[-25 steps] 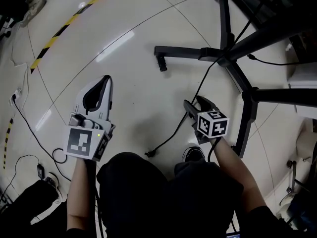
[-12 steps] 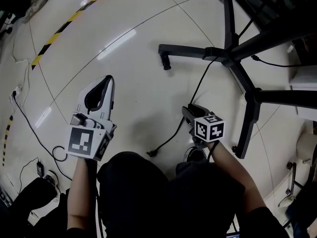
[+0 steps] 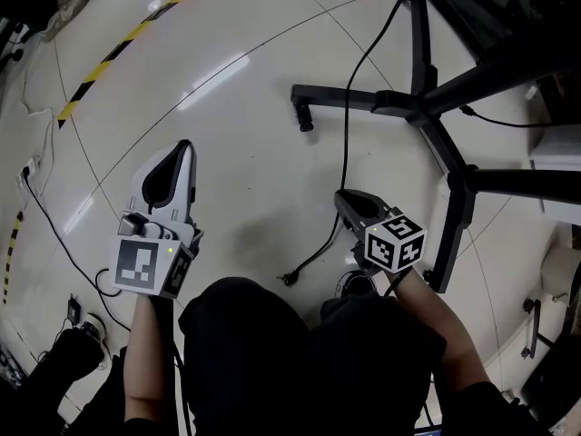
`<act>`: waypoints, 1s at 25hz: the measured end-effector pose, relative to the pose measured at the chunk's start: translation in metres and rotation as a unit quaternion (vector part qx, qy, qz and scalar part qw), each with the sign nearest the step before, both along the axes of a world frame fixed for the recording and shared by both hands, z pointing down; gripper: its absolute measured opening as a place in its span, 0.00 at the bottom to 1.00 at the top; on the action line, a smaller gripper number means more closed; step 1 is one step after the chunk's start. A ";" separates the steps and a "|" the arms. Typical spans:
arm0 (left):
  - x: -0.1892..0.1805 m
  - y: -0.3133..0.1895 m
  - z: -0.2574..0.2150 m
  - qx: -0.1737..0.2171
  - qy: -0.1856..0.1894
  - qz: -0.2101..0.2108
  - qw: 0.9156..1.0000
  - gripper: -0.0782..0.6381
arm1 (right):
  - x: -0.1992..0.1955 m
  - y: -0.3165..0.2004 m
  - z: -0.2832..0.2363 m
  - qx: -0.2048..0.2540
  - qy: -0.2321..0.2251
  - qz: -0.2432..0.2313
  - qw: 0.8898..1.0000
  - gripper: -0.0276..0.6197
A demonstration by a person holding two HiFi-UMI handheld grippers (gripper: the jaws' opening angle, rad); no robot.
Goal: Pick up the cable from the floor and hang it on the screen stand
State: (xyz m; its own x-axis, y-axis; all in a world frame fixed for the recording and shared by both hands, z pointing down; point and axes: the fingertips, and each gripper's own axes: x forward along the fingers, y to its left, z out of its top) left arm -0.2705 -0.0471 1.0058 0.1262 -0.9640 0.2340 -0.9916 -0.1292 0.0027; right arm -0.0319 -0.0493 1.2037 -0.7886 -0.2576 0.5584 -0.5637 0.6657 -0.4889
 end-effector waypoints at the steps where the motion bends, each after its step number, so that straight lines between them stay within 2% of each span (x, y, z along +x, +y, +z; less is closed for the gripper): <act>1: -0.002 0.001 -0.004 0.004 0.002 -0.004 1.000 0.12 | -0.002 -0.001 -0.011 0.008 -0.009 -0.007 1.000 0.07; 5: -0.004 0.002 -0.025 0.024 0.009 -0.012 1.000 0.12 | -0.004 -0.007 -0.054 0.048 -0.032 -0.029 0.998 0.06; 7: -0.003 0.000 -0.038 0.037 0.011 -0.012 0.999 0.12 | -0.003 -0.012 -0.075 0.088 -0.022 -0.044 0.995 0.06; 10: 0.001 -0.005 -0.057 0.056 0.007 -0.001 0.998 0.12 | -0.002 -0.016 -0.101 0.166 0.019 -0.082 0.982 0.06; 12: 0.005 -0.007 -0.068 0.064 0.000 0.005 0.998 0.12 | -0.004 -0.023 -0.123 0.200 0.016 -0.089 0.976 0.06; 16: 0.005 -0.007 -0.101 0.069 -0.007 -0.005 0.998 0.12 | -0.004 -0.033 -0.176 0.232 0.013 -0.095 0.968 0.06; 21: 0.012 -0.002 -0.169 0.072 0.021 -0.017 0.997 0.12 | -0.003 -0.054 -0.260 0.272 0.039 -0.093 0.957 0.06; 25: 0.024 0.009 -0.235 0.054 0.006 -0.008 0.999 0.12 | -0.007 -0.051 -0.339 0.268 0.036 -0.100 0.957 0.06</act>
State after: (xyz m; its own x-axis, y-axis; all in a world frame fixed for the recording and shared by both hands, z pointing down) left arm -0.2469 -0.0381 0.7708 0.1133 -0.9854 0.1274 -0.9935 -0.1141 0.0009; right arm -0.0391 -0.1001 0.8647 -0.8163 -0.3701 0.4434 -0.4177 0.9085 -0.0107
